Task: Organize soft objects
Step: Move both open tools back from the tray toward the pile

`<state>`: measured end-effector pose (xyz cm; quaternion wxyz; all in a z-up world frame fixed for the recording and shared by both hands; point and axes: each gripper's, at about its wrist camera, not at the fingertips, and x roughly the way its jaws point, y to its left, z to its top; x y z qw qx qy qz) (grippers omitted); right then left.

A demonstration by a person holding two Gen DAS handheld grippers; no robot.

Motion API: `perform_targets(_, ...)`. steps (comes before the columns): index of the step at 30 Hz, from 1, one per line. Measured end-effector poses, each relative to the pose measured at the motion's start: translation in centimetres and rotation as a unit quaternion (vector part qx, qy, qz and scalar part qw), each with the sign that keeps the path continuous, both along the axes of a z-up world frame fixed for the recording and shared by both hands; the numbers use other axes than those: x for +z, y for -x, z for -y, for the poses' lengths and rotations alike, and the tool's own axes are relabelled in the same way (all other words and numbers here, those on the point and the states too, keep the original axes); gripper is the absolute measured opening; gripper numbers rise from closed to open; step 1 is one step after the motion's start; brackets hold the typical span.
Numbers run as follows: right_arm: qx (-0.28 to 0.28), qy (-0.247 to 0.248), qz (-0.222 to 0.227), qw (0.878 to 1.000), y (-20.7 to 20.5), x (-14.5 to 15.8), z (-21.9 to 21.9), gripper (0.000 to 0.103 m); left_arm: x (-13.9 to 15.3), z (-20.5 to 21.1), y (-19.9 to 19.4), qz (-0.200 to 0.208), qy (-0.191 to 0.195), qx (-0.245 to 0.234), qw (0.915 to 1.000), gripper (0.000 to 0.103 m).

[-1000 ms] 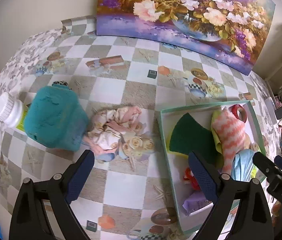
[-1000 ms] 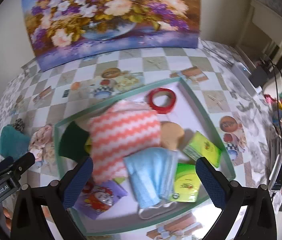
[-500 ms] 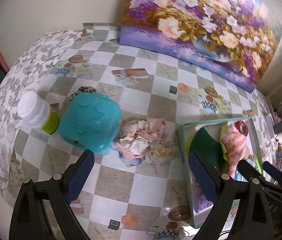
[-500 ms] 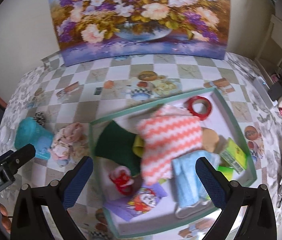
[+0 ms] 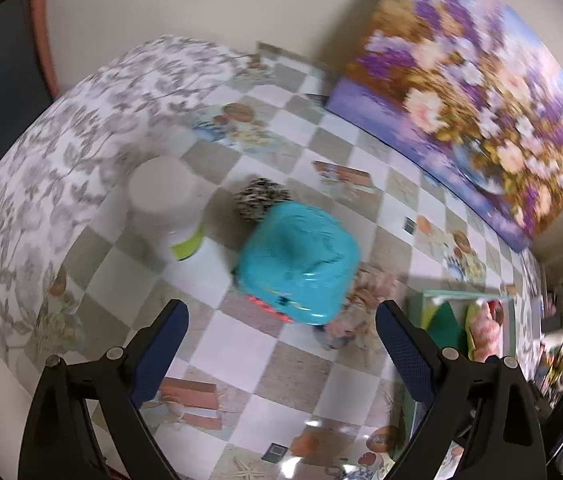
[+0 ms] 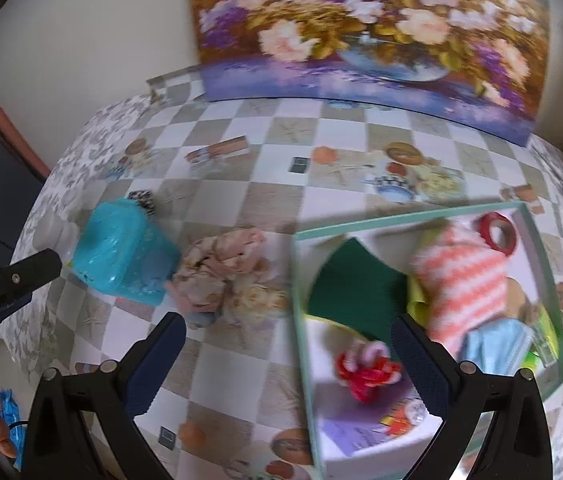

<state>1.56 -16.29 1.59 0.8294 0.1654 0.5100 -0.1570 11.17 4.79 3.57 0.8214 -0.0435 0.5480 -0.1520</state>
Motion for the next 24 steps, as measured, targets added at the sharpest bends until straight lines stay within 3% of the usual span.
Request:
perform_targets(9, 0.036, -0.008, -0.012, 0.999, -2.5, -2.1, -2.0, 0.103, -1.7, -3.3, -1.6, -0.017, -0.012, 0.052, 0.9984, 0.095)
perform_targets(18, 0.066, -0.027, -0.02, 0.997, -4.3, -4.3, -2.9, 0.103, -5.2, -5.6, -3.0, -0.067, -0.007, 0.112, 0.9915, 0.095)
perform_targets(24, 0.088, -0.023, -0.029, 0.995, -5.3, -5.8, -3.5, 0.096, -6.8, -6.9, -3.7, -0.086, -0.005, 0.144, 0.9859, 0.095)
